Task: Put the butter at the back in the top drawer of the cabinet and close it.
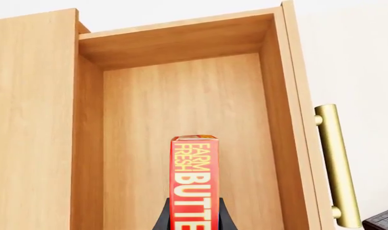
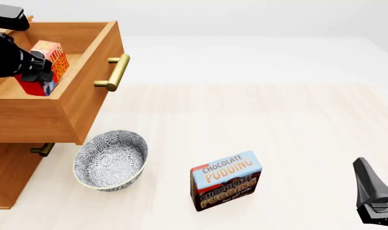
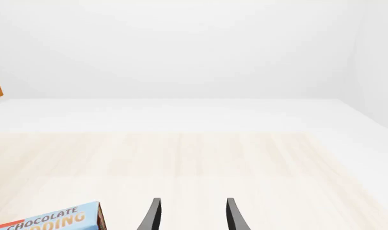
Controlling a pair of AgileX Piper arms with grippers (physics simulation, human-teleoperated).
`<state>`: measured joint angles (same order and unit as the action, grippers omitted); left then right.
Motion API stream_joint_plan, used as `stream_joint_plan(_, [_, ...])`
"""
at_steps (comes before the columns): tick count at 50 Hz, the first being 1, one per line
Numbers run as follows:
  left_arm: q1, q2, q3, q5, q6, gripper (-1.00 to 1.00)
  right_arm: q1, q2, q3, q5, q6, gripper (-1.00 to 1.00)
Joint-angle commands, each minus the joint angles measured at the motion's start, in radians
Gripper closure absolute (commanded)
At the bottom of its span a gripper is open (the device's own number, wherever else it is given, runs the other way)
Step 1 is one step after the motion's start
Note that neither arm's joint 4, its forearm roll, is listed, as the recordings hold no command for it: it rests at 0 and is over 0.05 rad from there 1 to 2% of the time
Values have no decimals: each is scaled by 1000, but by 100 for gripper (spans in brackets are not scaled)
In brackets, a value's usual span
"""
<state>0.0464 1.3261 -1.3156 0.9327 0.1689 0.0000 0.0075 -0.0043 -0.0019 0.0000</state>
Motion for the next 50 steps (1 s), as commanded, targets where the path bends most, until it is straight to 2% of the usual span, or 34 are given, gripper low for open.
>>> stream_joint_plan(1, [3, -7, -10, -11, 14, 100, 0, 0, 0, 0, 0, -100])
stream_joint_plan(13, [-2, -5, -18, -15, 7, 100, 0, 0, 0, 0, 0, -100])
stream_joint_plan(14, [-2, -6, -21, -15, 5, -100, 0, 0, 0, 0, 0, -100])
stream_joint_plan(31, [-1, -19, -23, -13, 12, -100, 0, 0, 0, 0, 0, -100])
stream_joint_plan(45, [-7, -57, -68, 15, 24, -100, 0, 0, 0, 0, 0, -100])
stream_joint_plan(50, [-17, -60, -120, 37, 15, -100, 0, 0, 0, 0, 0, -100])
